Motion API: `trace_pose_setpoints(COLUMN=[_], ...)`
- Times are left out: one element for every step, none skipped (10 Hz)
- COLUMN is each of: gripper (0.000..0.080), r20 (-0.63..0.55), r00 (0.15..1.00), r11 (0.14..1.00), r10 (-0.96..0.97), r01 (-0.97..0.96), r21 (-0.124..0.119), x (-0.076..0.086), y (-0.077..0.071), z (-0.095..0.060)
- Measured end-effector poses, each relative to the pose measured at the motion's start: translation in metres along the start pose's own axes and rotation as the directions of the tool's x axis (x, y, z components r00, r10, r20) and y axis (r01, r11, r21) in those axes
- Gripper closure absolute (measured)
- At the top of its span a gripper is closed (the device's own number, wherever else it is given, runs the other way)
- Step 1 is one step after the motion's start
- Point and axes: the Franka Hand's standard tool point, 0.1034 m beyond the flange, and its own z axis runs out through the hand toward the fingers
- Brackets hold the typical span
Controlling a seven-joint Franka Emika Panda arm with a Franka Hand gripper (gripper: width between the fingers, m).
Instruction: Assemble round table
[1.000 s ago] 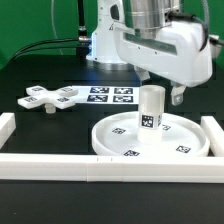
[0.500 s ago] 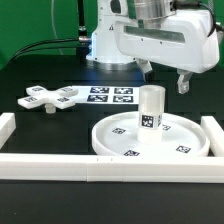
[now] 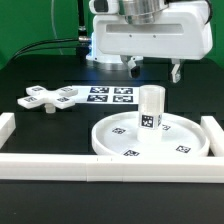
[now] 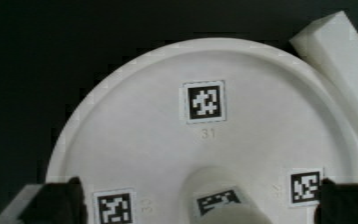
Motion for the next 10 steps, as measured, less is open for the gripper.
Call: trace_pose_setpoints(gripper=[0.0151,0.0151,0.0151,0.0151,0.0151,0.0151,0.0151,0.0151,0.0151,0.0151], r20=[0.0,0.001,0.005,0.031,0.036,0.044,0.046,0.044,0.05,0.051], r00=[0.995,0.991,0.972,0.913,0.853,0.758,0.683,0.652,0.594,0.571], r11=[0.995,0.991,0.972,0.912,0.853,0.758,0.683,0.652,0.594,0.571], r10=[-0.101,-0.135,-0.237,-0.408,-0.52,-0.65,-0.729,-0.757,-0.803,-0.819], r01=[0.101,0.135,0.237,0.409,0.522,0.652,0.731,0.758,0.804,0.821], r21=[-0.002,-0.002,-0.007,-0.037,-0.033,-0.026,-0.018,-0.016,-0.015,-0.013], x=[0.0,0.0,0.0,0.0,0.004,0.01,0.017,0.023,0.022,0.022], y=[0.0,0.001,0.002,0.013,0.029,0.052,0.079,0.091,0.09,0.089], z=[0.001,0.001,0.001,0.0,-0.002,-0.005,-0.009,-0.012,-0.01,-0.01])
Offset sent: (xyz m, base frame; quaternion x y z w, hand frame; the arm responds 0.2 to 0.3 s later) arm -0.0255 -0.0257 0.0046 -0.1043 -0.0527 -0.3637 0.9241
